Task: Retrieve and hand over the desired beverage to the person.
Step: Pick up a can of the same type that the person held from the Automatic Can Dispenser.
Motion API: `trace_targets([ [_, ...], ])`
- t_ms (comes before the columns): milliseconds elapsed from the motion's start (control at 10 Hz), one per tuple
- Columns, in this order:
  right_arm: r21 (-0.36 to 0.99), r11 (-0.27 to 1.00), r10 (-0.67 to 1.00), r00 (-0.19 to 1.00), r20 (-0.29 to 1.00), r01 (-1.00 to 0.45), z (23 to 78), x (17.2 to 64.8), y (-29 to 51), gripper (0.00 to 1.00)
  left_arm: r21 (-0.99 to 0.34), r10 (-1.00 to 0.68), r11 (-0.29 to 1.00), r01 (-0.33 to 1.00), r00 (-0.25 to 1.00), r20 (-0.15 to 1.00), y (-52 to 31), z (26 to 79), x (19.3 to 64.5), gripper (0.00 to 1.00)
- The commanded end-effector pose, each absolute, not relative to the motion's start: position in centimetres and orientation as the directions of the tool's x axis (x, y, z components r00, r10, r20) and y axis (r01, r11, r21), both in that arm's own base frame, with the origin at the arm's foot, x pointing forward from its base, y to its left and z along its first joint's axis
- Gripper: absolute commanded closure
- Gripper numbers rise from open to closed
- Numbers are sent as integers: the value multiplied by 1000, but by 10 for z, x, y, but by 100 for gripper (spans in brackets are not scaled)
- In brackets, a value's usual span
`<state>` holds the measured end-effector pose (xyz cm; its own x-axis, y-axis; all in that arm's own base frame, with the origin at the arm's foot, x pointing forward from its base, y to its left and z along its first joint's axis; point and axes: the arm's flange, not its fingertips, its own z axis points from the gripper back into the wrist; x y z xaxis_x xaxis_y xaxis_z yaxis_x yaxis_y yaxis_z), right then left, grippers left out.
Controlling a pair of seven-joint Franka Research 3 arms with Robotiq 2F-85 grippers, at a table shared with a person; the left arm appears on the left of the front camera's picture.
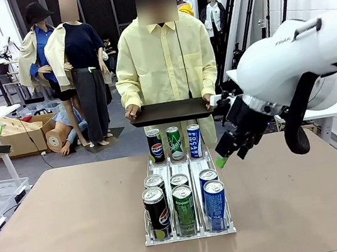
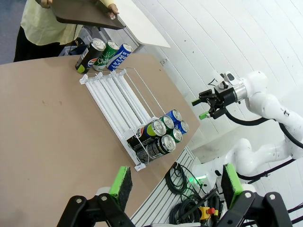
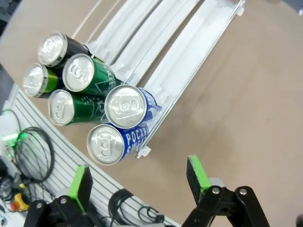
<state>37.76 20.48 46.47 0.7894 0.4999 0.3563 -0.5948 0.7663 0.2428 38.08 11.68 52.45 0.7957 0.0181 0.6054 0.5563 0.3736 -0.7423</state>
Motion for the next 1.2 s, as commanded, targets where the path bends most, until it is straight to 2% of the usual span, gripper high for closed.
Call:
trace_targets([
  [0,194,799,494,805,329,-570,454,376,222,0,-746,35,357,562,790,612,118,526,381,0],
  [500,180,780,561,797,223,-600,444,364,259,0,-746,35,357,562,790,612,118,526,381,0],
  [1100,109,779,595,783,182,-618,436,353,287,0,-746,35,357,562,790,612,118,526,381,0],
])
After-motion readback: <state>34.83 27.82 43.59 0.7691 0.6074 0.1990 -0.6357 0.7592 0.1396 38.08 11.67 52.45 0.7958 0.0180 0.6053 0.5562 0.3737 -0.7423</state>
